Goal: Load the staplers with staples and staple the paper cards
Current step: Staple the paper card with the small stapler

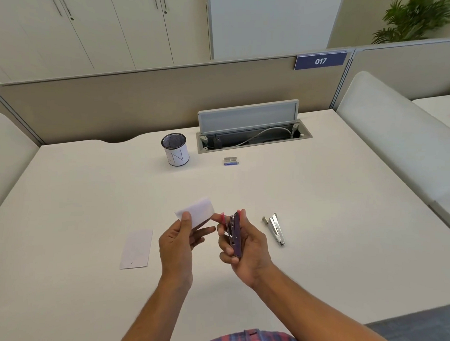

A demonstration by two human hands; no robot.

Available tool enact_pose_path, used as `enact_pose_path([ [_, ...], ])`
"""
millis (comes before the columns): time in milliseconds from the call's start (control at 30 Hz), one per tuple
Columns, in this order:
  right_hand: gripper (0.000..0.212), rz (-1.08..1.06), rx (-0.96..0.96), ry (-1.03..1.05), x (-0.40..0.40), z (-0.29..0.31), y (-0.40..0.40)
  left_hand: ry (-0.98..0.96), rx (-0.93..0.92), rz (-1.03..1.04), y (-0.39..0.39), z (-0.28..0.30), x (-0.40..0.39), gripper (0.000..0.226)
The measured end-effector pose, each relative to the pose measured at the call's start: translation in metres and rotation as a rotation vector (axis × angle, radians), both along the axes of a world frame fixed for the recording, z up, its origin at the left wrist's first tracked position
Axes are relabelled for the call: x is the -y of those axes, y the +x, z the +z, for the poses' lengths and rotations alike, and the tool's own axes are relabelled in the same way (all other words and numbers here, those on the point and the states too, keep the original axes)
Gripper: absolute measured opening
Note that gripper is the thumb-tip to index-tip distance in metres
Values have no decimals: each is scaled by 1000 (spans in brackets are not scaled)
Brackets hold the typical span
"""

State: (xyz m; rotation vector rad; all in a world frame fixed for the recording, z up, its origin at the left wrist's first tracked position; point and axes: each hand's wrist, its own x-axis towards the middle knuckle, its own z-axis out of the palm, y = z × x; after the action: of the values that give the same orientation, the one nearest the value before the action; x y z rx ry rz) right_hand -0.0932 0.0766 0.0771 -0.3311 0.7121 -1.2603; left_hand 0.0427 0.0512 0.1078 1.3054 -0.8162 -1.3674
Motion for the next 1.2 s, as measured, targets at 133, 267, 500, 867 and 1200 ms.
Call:
enact_pose_path([
  [133,67,16,28,-11,0,1,0,-7,-3,-16,0,1,0,29],
  [267,61,-4,-24,-27,2,1,1,-6,15,-5,1,1,0,29],
  [500,37,-43,-229,-115,2,0,0,-16,28,-6,3,3,-1,29],
  [867,35,-37,-305,-110,1,3,2,-16,24,-21,4,3,-3,31],
  [1200,36,-38,-316,-167,2,1,1,-26,30,-9,5,1,-3,33],
])
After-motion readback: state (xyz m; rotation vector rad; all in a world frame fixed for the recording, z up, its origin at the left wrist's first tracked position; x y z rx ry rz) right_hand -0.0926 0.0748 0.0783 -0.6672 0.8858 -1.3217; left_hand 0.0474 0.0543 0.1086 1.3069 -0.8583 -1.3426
